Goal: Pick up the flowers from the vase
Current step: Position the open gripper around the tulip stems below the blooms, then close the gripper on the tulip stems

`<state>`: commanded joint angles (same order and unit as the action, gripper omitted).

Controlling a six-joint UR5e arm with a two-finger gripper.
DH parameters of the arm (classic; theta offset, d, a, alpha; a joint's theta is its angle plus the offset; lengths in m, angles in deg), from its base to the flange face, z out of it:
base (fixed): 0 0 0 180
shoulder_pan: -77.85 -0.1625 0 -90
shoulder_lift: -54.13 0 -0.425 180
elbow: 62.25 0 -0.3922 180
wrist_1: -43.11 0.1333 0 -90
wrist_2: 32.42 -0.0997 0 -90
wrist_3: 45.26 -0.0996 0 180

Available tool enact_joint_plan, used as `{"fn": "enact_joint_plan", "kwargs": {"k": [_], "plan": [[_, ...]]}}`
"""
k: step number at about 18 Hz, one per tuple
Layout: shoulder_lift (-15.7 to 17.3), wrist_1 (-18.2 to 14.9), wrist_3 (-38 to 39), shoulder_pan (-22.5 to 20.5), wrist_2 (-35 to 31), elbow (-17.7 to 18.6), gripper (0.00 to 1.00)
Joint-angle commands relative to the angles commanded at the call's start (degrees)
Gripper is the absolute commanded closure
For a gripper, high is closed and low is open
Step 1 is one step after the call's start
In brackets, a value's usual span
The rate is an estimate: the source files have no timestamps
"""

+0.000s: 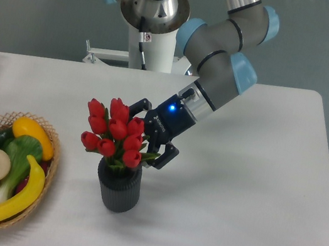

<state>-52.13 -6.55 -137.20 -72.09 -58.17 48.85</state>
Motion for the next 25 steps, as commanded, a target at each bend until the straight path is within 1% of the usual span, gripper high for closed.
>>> {"fn": "enact_joint_plan", "kwargs": {"k": [2, 9, 12, 13, 14, 17, 18, 20, 21, 25], "plan": [[-0.18, 0.00, 0.00, 0.87, 0.00, 0.00, 0.00], [-0.35, 0.00, 0.00, 1.67, 0.17, -0.09, 0.00], [-0.44, 0.00, 0.00, 1.67, 2.37, -0.09, 0.00], [-0.44, 0.00, 0.00, 1.67, 2.55, -0.26, 0.04], [-0.44, 0.00, 0.00, 1.67, 2.55, -0.35, 0.10], [-0.44, 0.00, 0.00, 1.67, 2.64, -0.35, 0.25], [-0.44, 0.00, 0.00, 1.67, 2.64, -0.35, 0.32], [-0.53, 0.00, 0.00, 1.67, 2.55, -0.35, 0.37], [-0.70, 0.00, 0.00, 1.67, 2.55, -0.35, 0.42], [-0.79, 0.00, 0.09, 1.58, 2.64, -0.44, 0.43]]}}
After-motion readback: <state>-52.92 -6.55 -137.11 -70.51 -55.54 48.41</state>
